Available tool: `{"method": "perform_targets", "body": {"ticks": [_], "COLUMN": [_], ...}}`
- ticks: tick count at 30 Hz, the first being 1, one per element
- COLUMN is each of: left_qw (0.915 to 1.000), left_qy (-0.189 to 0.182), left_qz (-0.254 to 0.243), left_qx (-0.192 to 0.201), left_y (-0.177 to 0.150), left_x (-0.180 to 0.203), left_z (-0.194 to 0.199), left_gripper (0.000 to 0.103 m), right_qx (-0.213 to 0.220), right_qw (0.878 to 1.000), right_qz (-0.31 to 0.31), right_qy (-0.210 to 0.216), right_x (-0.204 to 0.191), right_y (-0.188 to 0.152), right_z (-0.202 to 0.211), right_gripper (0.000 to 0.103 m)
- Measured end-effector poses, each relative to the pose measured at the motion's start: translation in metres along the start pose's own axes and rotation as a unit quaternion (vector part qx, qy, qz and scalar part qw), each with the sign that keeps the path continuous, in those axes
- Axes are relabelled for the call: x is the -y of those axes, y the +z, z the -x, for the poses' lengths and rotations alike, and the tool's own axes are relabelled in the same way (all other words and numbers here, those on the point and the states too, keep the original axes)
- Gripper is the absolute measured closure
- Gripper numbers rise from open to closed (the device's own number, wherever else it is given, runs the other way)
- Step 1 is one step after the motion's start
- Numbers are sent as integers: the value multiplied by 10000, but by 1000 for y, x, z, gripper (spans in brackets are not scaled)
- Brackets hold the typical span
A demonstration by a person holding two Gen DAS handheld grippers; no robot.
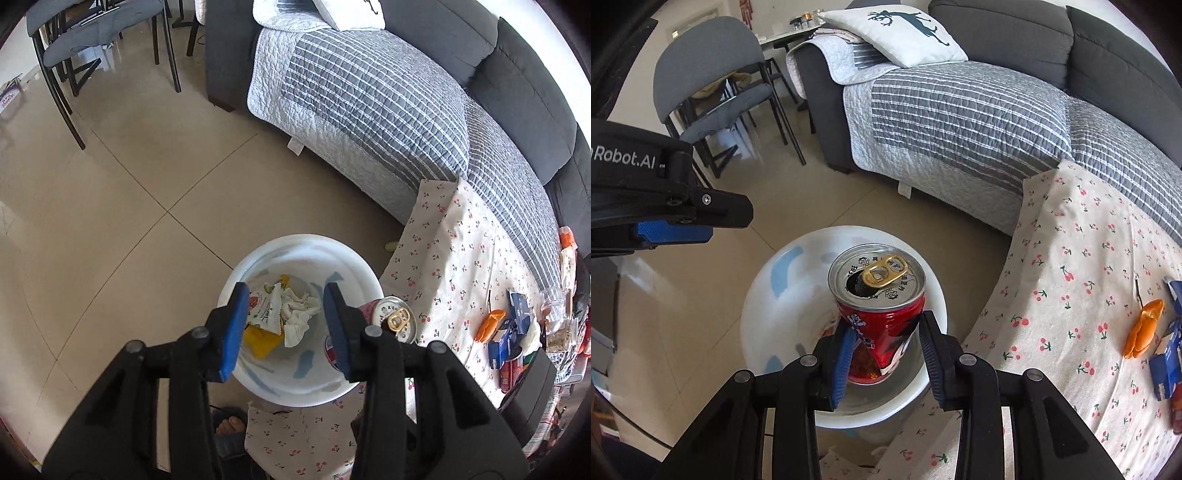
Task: Collect trash
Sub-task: 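Carry wrapper and red can to the wastebasket and release both inside, then grasp the orange peel with the left tool while the right tool grasps the yellow sponge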
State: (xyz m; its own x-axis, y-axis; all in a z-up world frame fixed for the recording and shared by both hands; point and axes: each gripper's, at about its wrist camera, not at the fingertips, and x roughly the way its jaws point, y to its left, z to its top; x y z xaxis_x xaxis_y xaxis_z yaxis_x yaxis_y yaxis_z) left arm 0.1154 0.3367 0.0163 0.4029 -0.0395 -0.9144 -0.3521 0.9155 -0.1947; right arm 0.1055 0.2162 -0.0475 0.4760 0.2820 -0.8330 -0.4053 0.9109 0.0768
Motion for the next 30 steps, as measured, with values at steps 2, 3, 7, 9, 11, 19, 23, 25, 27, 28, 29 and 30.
{"method": "perform_targets", "body": {"ticks": [2,3,7,9,11,19,23,25,27,28,29,30], "left_qw": [10000,10000,9999,9998,9996,9958,9913,9881,9837,9814,9793,9773], "left_qy": [-30,-41,-105,-167,-190,-399,-630,-828,-992,-1027,-1040,-1046], "left_qz": [-9,-12,-27,-57,-149,-788,-1148,-1298,-1493,-1614,-1732,-1840], "left_qx": [19,35,94,129,161,253,120,-31,-124,-131,-113,-77], "left_y": [0,0,-1,-3,-5,-18,-30,-37,-45,-49,-52,-56], "left_x": [2,3,6,9,16,69,107,126,148,160,170,180], "left_z": [1,2,4,6,8,11,8,6,5,5,5,6], "left_gripper": [59,59,59,59,59,51,50,49,49,49,46,44], "right_qx": [8,28,92,138,208,212,186,181,202,245,310,394], "right_qw": [10000,10000,9999,9997,9995,9983,9964,9951,9935,9919,9898,9869], "right_qz": [9,7,-112,-175,-196,-525,-784,-895,-995,-1071,-1167,-1298], "right_qy": [0,25,89,128,139,-116,-264,-375,-525,-633,-754,-871], "right_x": [0,1,9,16,26,94,135,157,182,195,209,224], "right_y": [-2,-3,-4,-5,-10,-49,-65,-72,-78,-80,-83,-86], "right_z": [1,3,14,25,38,99,131,146,161,169,178,186], "right_gripper": [63,61,57,57,55,49,46,44,43,42,40,36]}}
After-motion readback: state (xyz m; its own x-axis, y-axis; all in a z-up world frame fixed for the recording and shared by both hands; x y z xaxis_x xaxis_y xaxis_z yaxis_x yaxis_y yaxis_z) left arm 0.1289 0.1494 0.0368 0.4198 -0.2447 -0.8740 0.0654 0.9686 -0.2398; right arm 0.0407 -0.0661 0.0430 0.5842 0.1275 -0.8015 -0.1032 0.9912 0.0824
